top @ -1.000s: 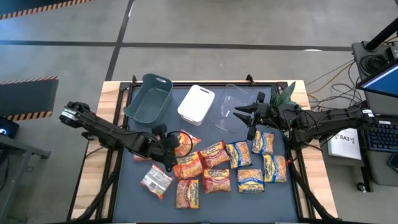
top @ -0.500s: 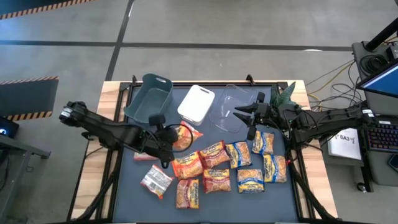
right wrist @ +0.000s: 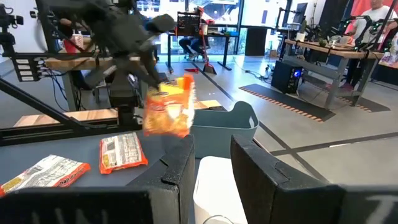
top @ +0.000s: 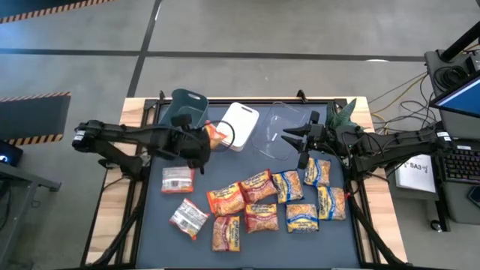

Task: Sort Maruchan noodles
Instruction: Put the orange noodle pack into the blue bin

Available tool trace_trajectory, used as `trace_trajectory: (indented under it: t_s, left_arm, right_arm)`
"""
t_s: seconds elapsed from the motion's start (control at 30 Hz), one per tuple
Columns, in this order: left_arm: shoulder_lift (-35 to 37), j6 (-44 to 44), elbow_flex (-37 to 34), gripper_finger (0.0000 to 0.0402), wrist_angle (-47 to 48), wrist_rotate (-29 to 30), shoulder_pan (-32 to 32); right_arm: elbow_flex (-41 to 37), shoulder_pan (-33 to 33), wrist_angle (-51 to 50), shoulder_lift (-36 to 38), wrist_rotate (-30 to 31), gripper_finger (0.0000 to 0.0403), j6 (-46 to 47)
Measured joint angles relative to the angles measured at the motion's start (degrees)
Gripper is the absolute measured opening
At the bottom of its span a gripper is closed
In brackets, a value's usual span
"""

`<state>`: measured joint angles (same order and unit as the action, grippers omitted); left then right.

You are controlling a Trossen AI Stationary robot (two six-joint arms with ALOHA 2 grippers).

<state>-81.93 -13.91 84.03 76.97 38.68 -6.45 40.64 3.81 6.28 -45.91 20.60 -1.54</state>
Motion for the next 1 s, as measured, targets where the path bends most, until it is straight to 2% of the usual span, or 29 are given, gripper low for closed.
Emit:
trace_trajectory:
  t_s: [0.43, 0.7, 1.0]
  left_arm:
    - [2.1, 11.72, 1.6, 0.0, 2.64, -0.03, 19.2]
    - [2.29, 13.7, 1.12, 0.0, 2.72, -0.15, 30.6]
    - [2.15, 13.25, -2.79, 0.0, 1.38, -0.31, 36.65]
  right_arm:
    - [0.0, 0.0, -0.02, 0.0, 0.04, 0.0095, -0.2]
    - [0.0, 0.02, -0.02, 0.0, 0.46, 0.0095, -0.74]
    - [0.0, 0.0, -0.02, 0.0, 0.46, 0.0095, -0.7]
